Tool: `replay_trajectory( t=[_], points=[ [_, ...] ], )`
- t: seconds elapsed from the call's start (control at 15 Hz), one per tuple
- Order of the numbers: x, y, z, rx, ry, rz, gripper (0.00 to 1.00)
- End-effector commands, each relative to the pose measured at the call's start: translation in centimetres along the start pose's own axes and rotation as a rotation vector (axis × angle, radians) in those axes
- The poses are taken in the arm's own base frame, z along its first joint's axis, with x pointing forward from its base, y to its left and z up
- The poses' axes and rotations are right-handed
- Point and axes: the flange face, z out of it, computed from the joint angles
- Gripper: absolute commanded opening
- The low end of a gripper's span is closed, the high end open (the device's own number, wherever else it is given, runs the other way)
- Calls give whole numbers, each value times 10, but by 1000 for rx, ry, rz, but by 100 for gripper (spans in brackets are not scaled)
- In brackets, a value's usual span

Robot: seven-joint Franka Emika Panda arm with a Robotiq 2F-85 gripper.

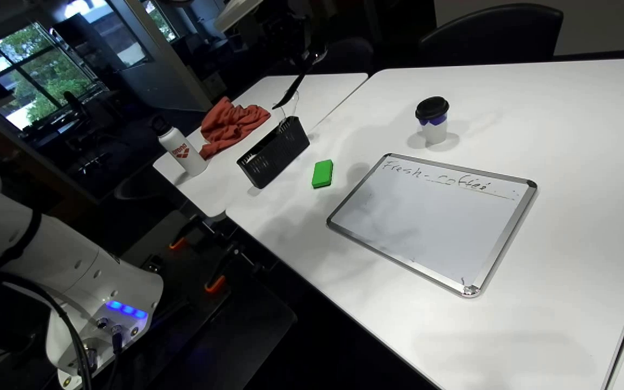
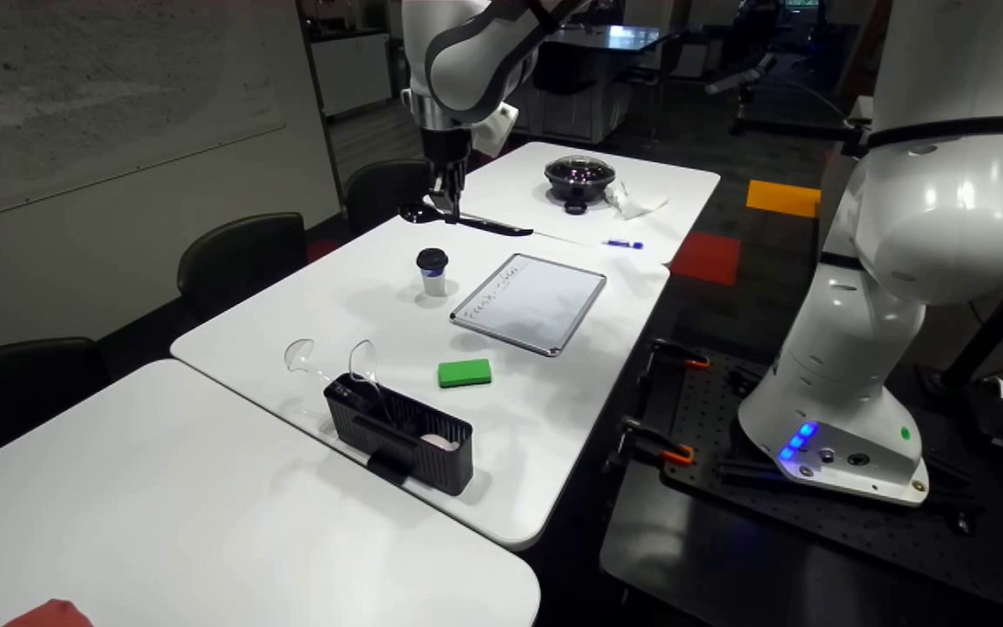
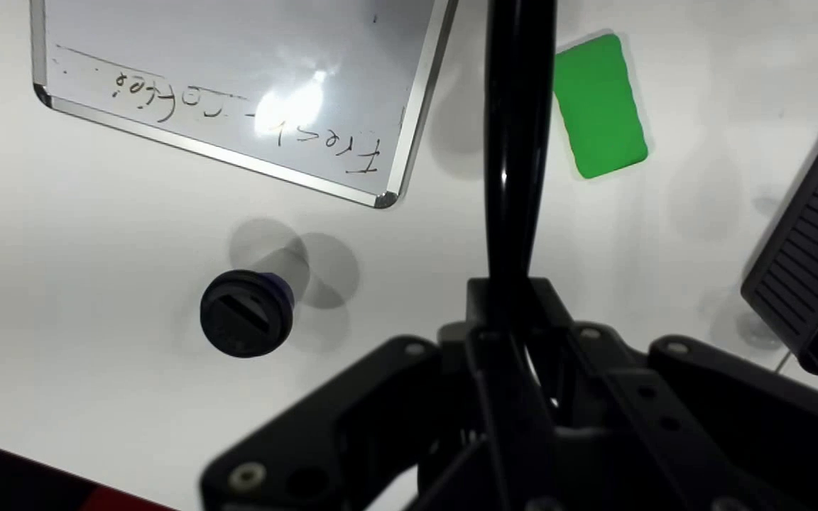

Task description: Pick the black spoon on the counter and place it in the utensil holder

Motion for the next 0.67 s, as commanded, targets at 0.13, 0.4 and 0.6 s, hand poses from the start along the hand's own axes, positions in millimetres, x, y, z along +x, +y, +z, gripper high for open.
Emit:
replay_trajectory(
  t=[0.13, 0.4, 0.6],
  points=[
    [4, 1, -2, -1, 6, 1, 14],
    [8, 5, -5, 48, 150, -170, 4],
    [2, 11, -8, 68, 242, -308, 4]
  ],
)
